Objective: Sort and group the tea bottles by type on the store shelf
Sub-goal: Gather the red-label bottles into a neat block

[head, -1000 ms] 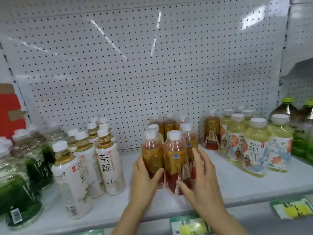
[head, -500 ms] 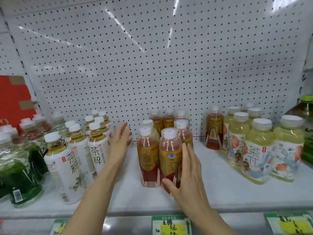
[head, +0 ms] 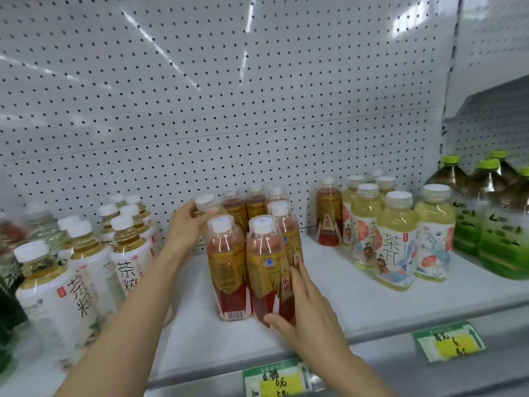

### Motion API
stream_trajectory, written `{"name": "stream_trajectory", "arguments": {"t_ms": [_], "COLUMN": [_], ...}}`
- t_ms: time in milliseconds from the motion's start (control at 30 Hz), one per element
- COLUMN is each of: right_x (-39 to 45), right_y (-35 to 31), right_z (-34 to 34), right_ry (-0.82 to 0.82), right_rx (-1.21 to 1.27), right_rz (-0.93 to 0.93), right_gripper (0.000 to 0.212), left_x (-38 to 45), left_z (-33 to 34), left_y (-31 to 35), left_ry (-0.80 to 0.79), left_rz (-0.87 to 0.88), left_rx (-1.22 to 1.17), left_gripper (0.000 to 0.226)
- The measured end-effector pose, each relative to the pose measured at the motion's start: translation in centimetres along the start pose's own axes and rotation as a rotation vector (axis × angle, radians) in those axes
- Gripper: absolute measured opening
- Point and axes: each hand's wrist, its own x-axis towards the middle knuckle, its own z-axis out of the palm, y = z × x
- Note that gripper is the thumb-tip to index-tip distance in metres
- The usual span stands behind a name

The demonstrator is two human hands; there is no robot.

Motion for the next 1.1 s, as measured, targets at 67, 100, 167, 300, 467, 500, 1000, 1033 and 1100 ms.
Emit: {"name": "stream_trajectory", "arguments": {"t_ms": [67, 100, 167, 300, 467, 500, 1000, 1033, 1100], "right_x": [-0.2, -0.4, -0.5, -1.0, -1.2, -1.3, -5.1, -5.1, -4.8], "right_y": [0.1, 0.2, 0.4, 1.1, 1.9, 2.1, 12.6, 13.3, 15.0], "right_z": [-0.2, -0.3, -0.5, -2.0, -4.5, -5.0, -15.8, -16.3, -17.1], "right_ry": [0.012, 0.018, 0.02, 0.098, 0.241, 0.301, 0.187, 0.194, 0.231], "right_rx": [-0.015, -0.022, -0.043, -0.034, -0.008, -0.014, 0.485, 0.451, 0.43], "right_rz": [-0.01, -0.016, -0.021, -0.068, -0.169, -0.203, -0.015, 0.019, 0.063], "right_gripper": [0.099, 0.097, 0.092, 0.069, 0.054, 0.049, 0.078, 0.08, 0.079], "left_x": [-0.2, -0.3, -0.6, -2.1, -5.4, -6.4, -16.2, -16.5, -16.8], "left_z": [-0.8, -1.3, -2.3, -3.8, -3.6, -2.9, 24.1, 25.3, 27.3], "left_y": [1.6, 2.7, 5.5, 11.6, 17.8, 18.8, 10.9, 10.8, 10.9], "left_ry": [0.117, 0.167, 0.271, 0.461, 0.475, 0.443, -0.373, -0.401, -0.435], "left_rz": [0.081, 0.131, 0.226, 0.453, 0.668, 0.697, 0.082, 0.072, 0.064], "left_rx": [-0.011, -0.022, -0.052, -0.08, -0.212, -0.253, -0.635, -0.651, -0.63], "left_gripper": [0.033, 0.036, 0.039, 0.05, 0.03, 0.025, 0.048, 0.048, 0.042]}}
